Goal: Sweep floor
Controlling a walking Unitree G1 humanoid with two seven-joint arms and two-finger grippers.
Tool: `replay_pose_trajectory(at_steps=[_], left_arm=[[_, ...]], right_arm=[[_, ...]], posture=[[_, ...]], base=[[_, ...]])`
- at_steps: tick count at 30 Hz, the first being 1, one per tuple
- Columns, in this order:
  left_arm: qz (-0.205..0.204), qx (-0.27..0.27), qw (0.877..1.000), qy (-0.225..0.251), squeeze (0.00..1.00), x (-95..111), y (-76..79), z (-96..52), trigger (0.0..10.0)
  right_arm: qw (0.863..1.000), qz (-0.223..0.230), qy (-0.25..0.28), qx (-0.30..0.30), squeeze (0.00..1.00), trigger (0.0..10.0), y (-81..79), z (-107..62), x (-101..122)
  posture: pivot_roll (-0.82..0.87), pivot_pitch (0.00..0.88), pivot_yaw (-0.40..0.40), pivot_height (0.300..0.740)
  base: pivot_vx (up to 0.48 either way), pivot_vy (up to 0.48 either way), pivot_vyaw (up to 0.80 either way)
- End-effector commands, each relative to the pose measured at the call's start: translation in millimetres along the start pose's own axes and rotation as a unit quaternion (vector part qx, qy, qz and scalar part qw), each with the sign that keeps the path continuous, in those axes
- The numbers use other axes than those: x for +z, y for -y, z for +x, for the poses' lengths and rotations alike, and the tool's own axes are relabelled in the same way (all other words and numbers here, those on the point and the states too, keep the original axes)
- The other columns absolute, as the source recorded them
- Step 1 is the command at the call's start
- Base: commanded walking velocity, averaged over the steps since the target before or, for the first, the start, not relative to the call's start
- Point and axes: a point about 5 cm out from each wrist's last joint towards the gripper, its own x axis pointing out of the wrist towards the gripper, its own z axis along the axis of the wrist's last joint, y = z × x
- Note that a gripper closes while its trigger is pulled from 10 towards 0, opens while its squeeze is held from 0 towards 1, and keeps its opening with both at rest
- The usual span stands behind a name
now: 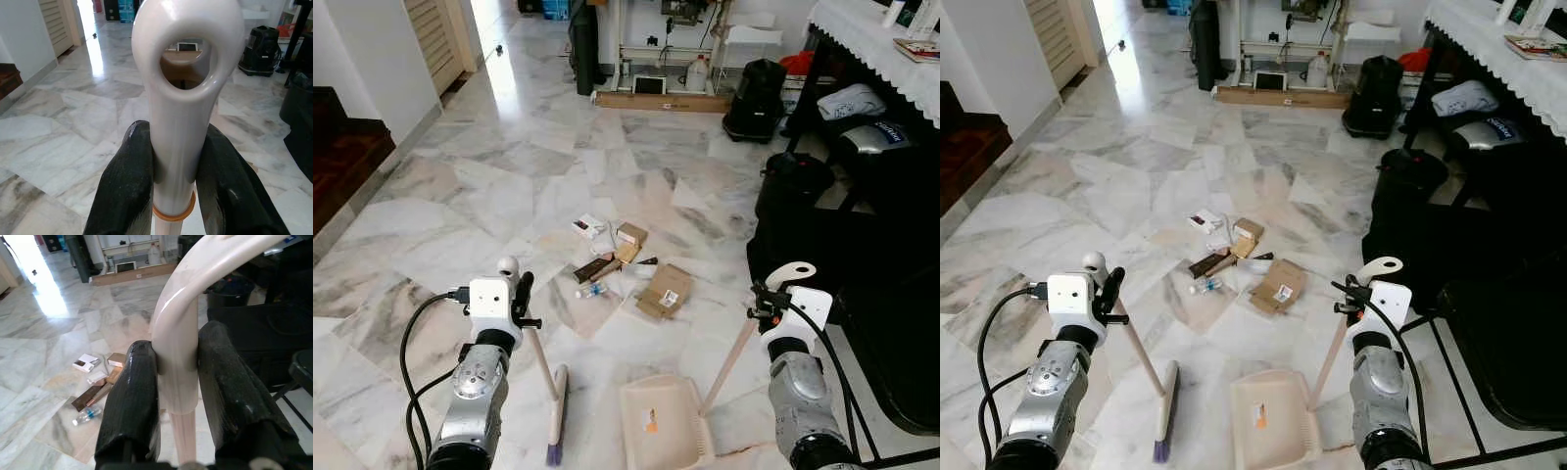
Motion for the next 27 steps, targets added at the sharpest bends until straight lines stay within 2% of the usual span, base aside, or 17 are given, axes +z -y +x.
replay_pose_trajectory(at_steps=[1,27], left_arm=[[0.009,-0.004,1.000,0.014,0.00,8.2,-1.7,5.3,10.0],[-0.006,-0.011,1.000,0.013,0.00,9.9,1.6,8.5,10.0]], right_arm=[[1.000,-0.001,0.027,0.002,0.00,10.0,-1.8,4.8,11.4],[1.000,-0.004,0.014,-0.011,0.00,10.0,-0.7,6.5,9.7]], posture=[[-0.04,0.000,-0.001,0.740],[-0.04,0.000,0.000,0.740]], base=[[0.000,0.000,0.00],[0.018,0.000,0.00]])
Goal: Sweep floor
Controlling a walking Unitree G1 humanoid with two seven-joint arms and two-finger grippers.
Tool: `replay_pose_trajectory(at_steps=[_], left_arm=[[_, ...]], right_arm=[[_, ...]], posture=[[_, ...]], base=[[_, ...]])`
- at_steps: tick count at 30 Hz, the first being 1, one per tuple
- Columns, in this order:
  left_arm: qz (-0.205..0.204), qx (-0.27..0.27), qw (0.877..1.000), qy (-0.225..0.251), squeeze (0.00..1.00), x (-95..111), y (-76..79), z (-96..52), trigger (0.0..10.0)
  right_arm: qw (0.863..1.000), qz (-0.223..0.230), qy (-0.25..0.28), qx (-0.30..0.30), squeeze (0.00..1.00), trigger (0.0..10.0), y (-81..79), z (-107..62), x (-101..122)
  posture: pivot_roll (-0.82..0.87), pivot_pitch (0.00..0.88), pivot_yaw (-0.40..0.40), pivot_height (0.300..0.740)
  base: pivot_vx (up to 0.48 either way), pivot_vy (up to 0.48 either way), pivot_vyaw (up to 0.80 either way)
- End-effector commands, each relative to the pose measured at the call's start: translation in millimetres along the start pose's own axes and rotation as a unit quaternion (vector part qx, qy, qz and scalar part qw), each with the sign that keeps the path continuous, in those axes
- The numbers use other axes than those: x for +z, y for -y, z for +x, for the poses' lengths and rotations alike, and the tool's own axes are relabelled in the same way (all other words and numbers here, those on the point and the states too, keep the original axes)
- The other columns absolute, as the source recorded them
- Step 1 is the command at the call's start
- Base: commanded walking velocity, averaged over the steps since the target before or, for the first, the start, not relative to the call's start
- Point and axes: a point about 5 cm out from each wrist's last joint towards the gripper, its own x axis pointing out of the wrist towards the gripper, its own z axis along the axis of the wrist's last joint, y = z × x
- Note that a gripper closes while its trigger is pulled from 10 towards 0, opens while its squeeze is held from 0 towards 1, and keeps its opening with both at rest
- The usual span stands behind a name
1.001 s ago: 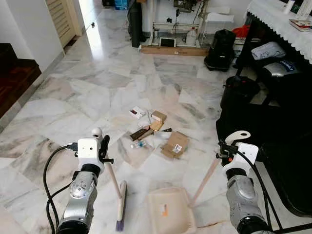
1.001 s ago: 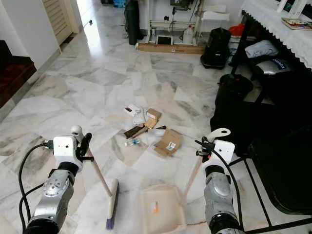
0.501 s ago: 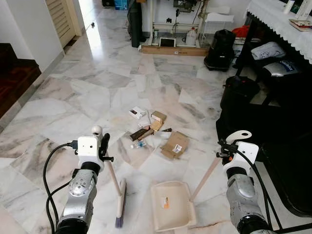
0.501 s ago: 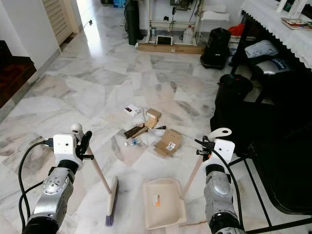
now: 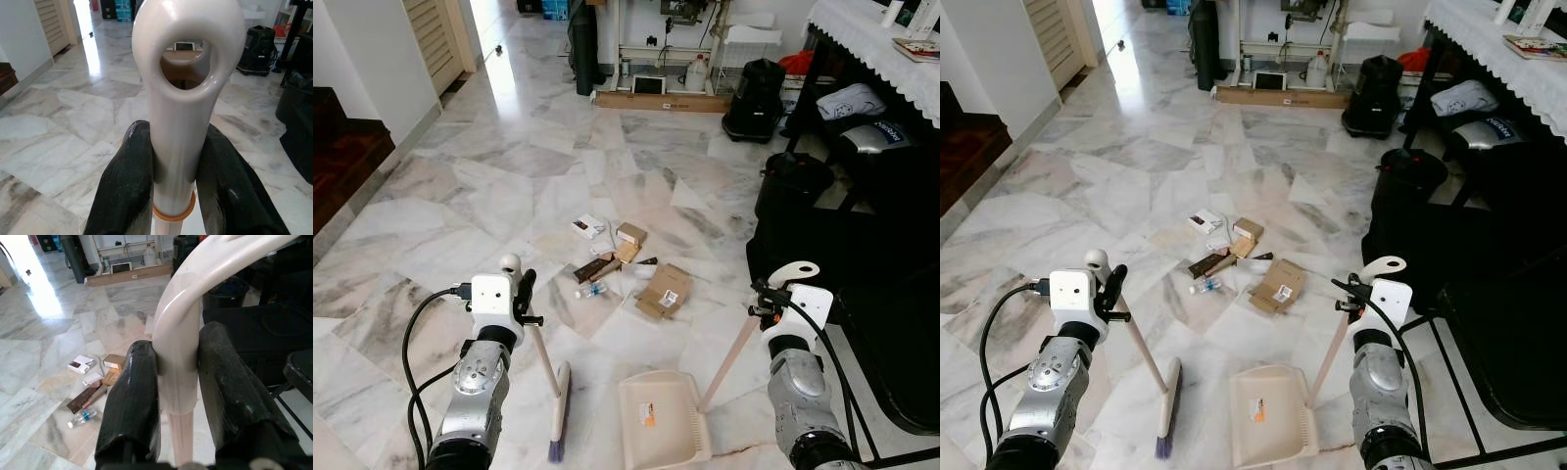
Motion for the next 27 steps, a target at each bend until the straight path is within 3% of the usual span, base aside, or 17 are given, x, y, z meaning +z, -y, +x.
replay_pose_trajectory(at_steps=[1,7,11,27], left_arm=[[-0.002,-0.004,1.000,0.015,0.00,8.2,0.8,5.3,10.0],[-0.004,-0.005,1.000,0.016,0.00,8.7,1.8,5.7,10.0],[-0.005,-0.005,1.000,0.015,0.00,8.7,2.0,5.8,10.0],[-0.009,-0.007,1.000,0.015,0.00,8.1,3.5,5.4,10.0]], right_arm=[[1.000,0.003,0.013,-0.001,0.00,10.0,0.0,4.5,7.7],[1.000,0.007,0.008,0.001,0.00,10.0,-0.1,5.3,7.6],[1.000,0.010,0.005,0.000,0.00,10.0,0.0,5.8,7.2],[1.000,0.000,0.008,0.004,0.00,10.0,-0.9,5.3,7.2]], posture=[[-0.04,0.000,-0.002,0.740],[-0.04,0.000,-0.004,0.740],[-0.04,0.000,-0.006,0.740],[-0.04,0.000,-0.010,0.740]], base=[[0.255,0.000,0.00],[0.276,0.000,0.00],[0.280,0.000,-0.74],[0.280,0.000,0.00]])
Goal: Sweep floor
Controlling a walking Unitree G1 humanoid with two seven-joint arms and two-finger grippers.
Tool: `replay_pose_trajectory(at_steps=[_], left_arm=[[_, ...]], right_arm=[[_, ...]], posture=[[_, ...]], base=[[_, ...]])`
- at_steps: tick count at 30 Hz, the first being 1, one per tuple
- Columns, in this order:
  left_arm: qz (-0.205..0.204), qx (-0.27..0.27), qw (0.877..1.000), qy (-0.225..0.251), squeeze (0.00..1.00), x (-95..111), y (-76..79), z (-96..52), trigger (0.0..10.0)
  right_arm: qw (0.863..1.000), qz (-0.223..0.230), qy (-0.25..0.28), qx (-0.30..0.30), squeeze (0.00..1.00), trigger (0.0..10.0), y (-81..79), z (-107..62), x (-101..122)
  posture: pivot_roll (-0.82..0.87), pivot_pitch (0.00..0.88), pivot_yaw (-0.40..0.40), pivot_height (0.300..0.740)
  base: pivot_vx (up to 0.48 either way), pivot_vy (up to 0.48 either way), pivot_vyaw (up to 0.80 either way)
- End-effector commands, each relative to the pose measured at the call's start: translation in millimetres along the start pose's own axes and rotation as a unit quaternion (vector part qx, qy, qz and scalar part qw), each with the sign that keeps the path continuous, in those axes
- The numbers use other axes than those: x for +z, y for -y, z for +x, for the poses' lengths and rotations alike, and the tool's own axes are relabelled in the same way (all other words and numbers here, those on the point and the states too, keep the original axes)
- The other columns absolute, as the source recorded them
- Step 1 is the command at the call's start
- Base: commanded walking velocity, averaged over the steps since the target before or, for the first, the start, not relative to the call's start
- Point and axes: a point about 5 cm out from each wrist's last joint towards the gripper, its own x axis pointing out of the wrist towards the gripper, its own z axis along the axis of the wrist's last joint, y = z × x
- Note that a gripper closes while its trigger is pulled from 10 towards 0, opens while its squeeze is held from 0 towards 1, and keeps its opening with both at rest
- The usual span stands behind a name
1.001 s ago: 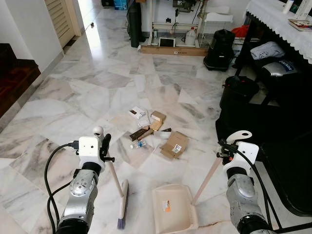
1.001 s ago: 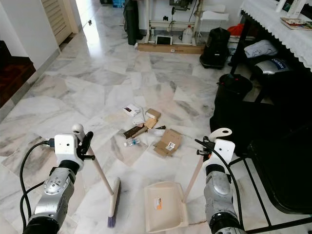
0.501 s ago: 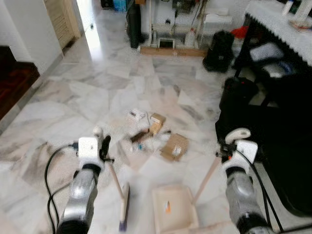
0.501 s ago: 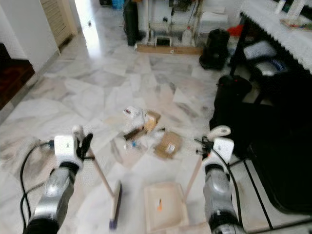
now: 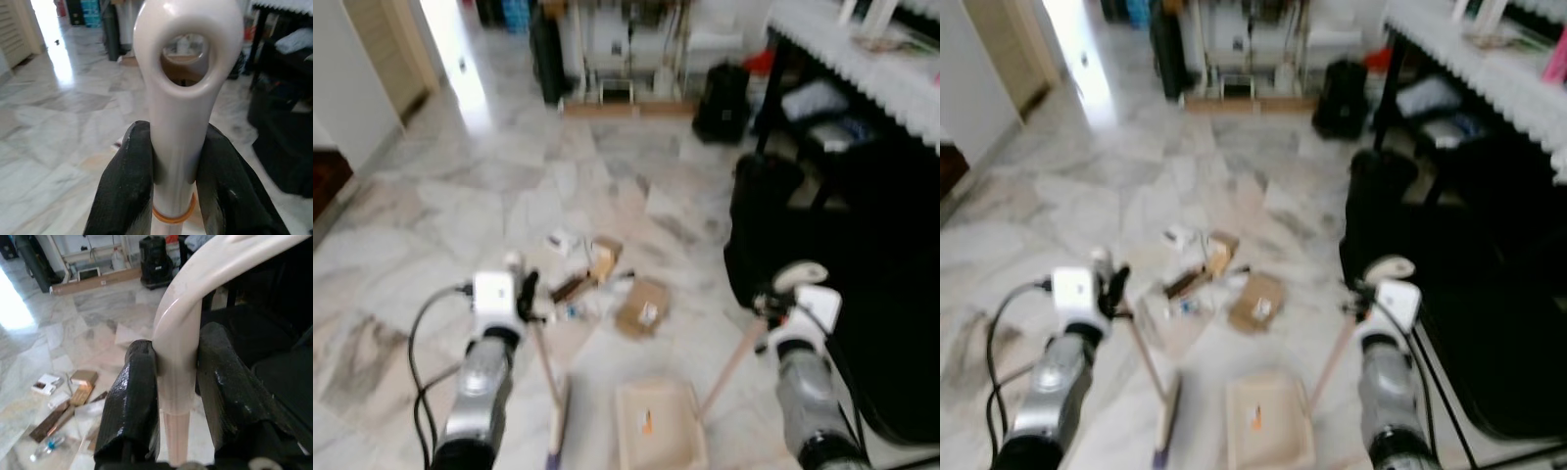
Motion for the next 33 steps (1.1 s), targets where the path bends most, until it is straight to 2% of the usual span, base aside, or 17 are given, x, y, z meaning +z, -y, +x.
replay_pose_trajectory(at_steps=[1,15,17,23,33], left_arm=[[0.004,0.007,1.000,0.017,0.00,7.5,-5.3,2.4,10.0],[0.005,0.011,1.000,0.019,0.00,9.3,-7.2,3.7,10.0],[0.005,0.012,1.000,0.019,0.00,9.4,-7.4,3.8,10.0],[0.004,0.013,1.000,0.021,0.00,10.1,-7.1,4.0,10.0],[0.004,0.009,1.000,0.021,0.00,10.0,-6.2,4.9,10.0]], right_arm=[[1.000,0.005,0.020,0.014,0.00,10.0,-10.9,4.5,8.8],[1.000,0.005,0.020,0.018,0.00,10.0,-11.3,4.9,9.1],[0.999,-0.010,0.023,0.029,0.00,10.0,-13.7,4.6,9.4],[0.999,-0.008,0.025,0.037,0.00,10.0,-16.5,3.5,8.7],[0.999,-0.003,0.027,0.031,0.00,10.0,-13.9,5.1,10.7]], posture=[[-0.04,0.000,-0.009,0.740],[-0.04,0.000,-0.010,0.740],[-0.04,0.000,-0.010,0.740],[-0.04,0.000,-0.011,0.740],[-0.04,0.000,-0.007,0.740]], base=[[0.281,0.000,0.00],[0.280,0.000,0.00],[0.281,0.000,0.00],[0.282,0.000,0.78],[0.282,0.000,0.00]])
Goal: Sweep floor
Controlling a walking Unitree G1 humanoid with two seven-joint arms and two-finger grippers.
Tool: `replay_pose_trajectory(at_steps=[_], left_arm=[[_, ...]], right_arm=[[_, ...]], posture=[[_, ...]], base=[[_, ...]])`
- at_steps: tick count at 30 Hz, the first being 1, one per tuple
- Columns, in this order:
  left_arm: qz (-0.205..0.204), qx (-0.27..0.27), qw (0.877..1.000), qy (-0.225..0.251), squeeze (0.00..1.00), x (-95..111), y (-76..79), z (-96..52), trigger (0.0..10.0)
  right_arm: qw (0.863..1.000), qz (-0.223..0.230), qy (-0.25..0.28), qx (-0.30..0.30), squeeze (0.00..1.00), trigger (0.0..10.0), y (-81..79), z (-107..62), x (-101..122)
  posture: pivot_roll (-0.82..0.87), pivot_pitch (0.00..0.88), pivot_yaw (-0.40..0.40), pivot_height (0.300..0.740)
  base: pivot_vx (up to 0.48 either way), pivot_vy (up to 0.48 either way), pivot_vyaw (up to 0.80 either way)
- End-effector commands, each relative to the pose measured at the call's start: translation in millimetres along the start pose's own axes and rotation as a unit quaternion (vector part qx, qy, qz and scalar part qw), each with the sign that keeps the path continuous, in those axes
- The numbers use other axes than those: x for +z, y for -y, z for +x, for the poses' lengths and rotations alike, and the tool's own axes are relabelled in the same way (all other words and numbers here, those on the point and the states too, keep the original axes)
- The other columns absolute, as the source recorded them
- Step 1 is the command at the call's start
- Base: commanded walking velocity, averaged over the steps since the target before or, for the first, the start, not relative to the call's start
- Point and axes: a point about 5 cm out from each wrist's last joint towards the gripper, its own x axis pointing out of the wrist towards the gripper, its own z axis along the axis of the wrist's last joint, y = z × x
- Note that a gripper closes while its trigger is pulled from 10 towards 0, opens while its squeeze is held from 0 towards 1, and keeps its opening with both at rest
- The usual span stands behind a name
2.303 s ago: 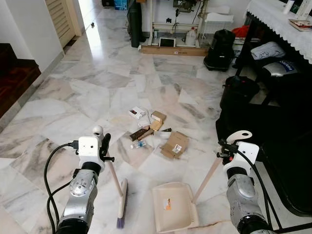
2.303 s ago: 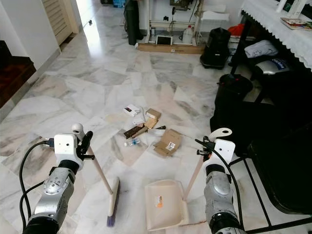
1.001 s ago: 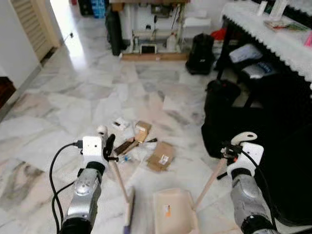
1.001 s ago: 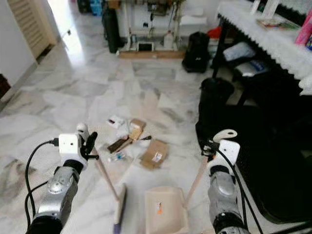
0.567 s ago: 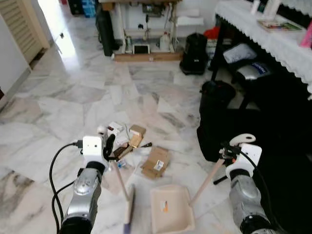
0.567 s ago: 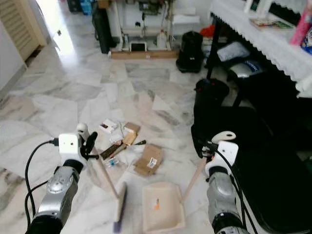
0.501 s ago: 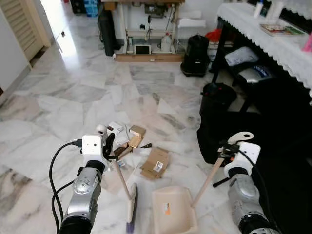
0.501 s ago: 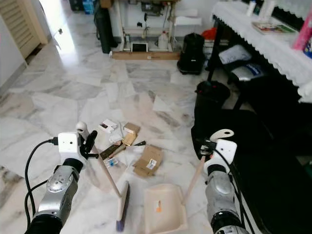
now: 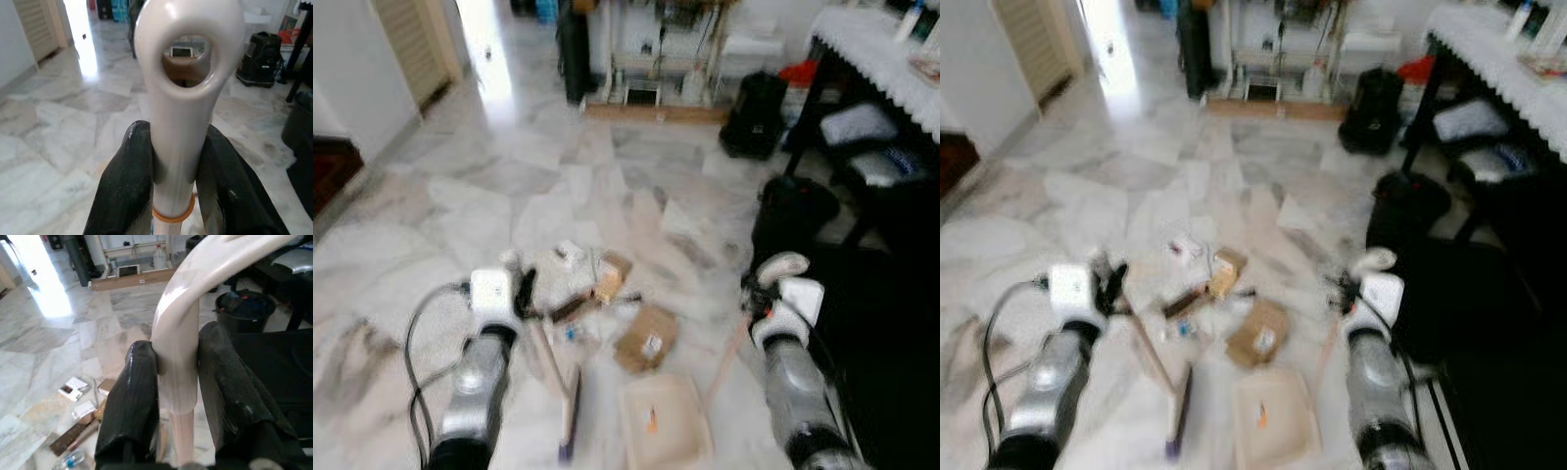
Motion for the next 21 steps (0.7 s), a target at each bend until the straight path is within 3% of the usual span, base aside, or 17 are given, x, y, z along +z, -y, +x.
replay_pose_trajectory(at_steps=[1,11,13,21], left_arm=[[0.001,-0.014,1.000,0.022,0.00,8.7,8.6,4.8,10.0],[0.000,-0.019,1.000,0.023,0.00,8.8,10.3,4.6,10.0],[0.000,-0.020,1.000,0.023,0.00,9.0,10.5,5.0,10.0],[-0.001,-0.019,1.000,0.024,0.00,9.5,10.5,4.8,10.0]], right_arm=[[1.000,0.001,0.022,-0.011,0.00,10.0,8.1,2.4,9.3],[0.999,0.015,0.024,-0.020,0.00,10.0,9.3,2.7,10.0],[0.999,0.023,0.025,-0.019,0.00,10.0,9.6,3.2,10.6],[0.999,0.014,0.025,-0.023,0.00,10.0,11.0,2.0,9.5]], posture=[[-0.04,0.000,-0.007,0.740],[-0.04,0.000,-0.006,0.740],[-0.04,0.000,-0.007,0.740],[-0.04,0.000,-0.011,0.740]], base=[[0.281,0.000,0.00],[0.281,0.000,0.00],[0.281,0.000,-0.80],[0.279,0.000,0.00]])
